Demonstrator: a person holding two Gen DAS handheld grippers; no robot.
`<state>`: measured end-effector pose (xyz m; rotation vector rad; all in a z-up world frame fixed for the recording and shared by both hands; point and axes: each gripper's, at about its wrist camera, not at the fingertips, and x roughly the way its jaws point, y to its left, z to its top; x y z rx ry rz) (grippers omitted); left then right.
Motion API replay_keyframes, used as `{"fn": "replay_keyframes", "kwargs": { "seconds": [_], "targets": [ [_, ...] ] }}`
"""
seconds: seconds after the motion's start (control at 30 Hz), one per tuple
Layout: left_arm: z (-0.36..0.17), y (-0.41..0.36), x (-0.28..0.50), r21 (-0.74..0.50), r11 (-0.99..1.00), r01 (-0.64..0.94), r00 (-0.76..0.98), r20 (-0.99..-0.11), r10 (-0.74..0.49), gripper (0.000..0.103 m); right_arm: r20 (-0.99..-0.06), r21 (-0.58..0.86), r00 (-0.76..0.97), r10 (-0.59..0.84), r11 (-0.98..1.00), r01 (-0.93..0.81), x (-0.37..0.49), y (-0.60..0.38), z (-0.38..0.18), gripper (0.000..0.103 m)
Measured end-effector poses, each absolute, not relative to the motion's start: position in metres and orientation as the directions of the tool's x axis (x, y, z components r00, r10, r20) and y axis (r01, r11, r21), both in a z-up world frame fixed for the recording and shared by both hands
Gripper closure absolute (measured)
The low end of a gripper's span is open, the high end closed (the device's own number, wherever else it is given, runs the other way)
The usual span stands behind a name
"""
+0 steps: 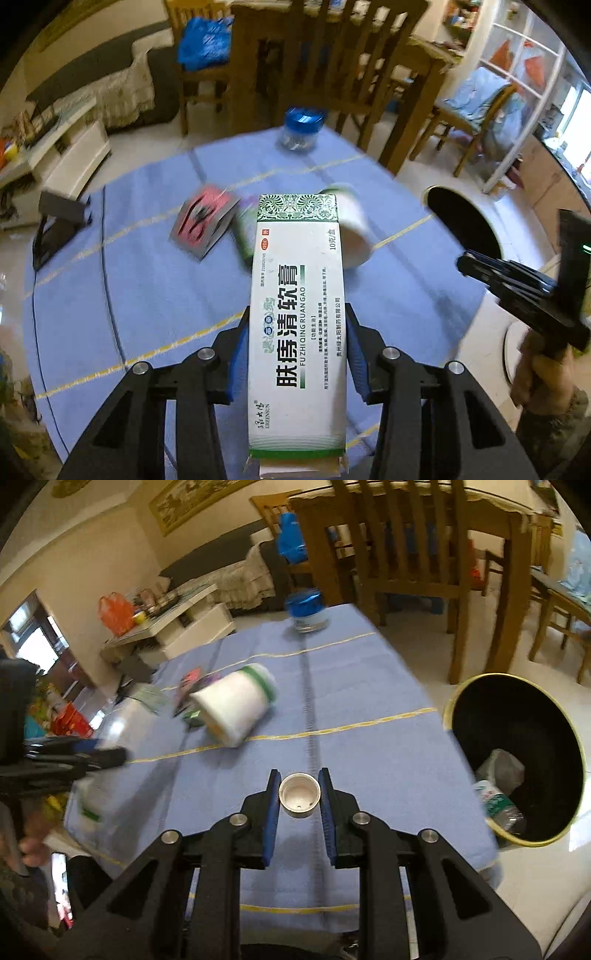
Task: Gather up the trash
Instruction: 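Drop the ointment box and small cap into the black bin with both grippers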
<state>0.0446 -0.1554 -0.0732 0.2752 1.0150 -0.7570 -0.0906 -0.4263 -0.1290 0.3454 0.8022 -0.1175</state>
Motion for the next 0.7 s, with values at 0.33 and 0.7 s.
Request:
{"fn": "replay_keyframes", "kwargs": {
  "seconds": [0.33,0.7],
  "targets": [
    [-0.047,-0.285,0.002,-0.104,0.537,0.837,0.233,-0.820,-0.522,0.059,-0.732,0.210,0.651,-0.199,0.844,0.494,-0.103,-0.567,-0.121,0.047],
    [-0.057,-0.438,-0.023,-0.170,0.366,0.915,0.078,-0.816,-0.573,0.022,-0.623,0.355,0.674,-0.397,0.624,0.696,-0.215,-0.637,-0.135,0.005]
  ]
}}
